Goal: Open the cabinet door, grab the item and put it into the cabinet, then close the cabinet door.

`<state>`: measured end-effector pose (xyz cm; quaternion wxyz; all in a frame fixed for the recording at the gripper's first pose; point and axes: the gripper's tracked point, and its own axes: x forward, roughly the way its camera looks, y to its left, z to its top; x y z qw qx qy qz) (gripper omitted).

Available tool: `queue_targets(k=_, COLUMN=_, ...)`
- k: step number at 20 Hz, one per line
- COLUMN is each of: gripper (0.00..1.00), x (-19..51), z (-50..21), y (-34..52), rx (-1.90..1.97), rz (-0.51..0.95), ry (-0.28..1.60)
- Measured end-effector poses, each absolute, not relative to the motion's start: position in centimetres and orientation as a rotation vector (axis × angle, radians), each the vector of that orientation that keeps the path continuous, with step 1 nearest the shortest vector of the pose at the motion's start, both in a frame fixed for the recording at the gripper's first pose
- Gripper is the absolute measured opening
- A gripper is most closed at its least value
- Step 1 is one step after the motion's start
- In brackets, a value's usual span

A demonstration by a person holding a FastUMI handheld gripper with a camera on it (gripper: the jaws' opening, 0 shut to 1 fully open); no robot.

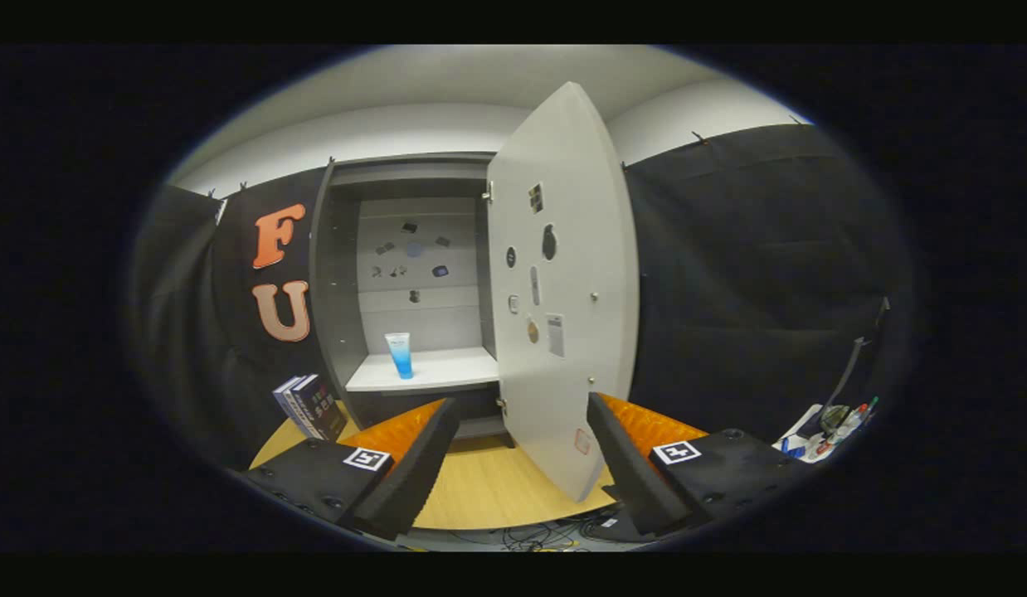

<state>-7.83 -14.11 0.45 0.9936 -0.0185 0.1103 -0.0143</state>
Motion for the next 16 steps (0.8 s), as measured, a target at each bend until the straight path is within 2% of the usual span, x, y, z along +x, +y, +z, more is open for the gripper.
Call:
queue_targets(k=7, gripper=1.00, x=-8.1, z=-0.1, y=-23.8, rx=-0.009, rz=-0.129, ry=0.224)
queue_targets(k=16, gripper=0.98, x=-1.1, z=-6.6, y=-30.6, rx=0.023, rz=-0.133, ry=0.257)
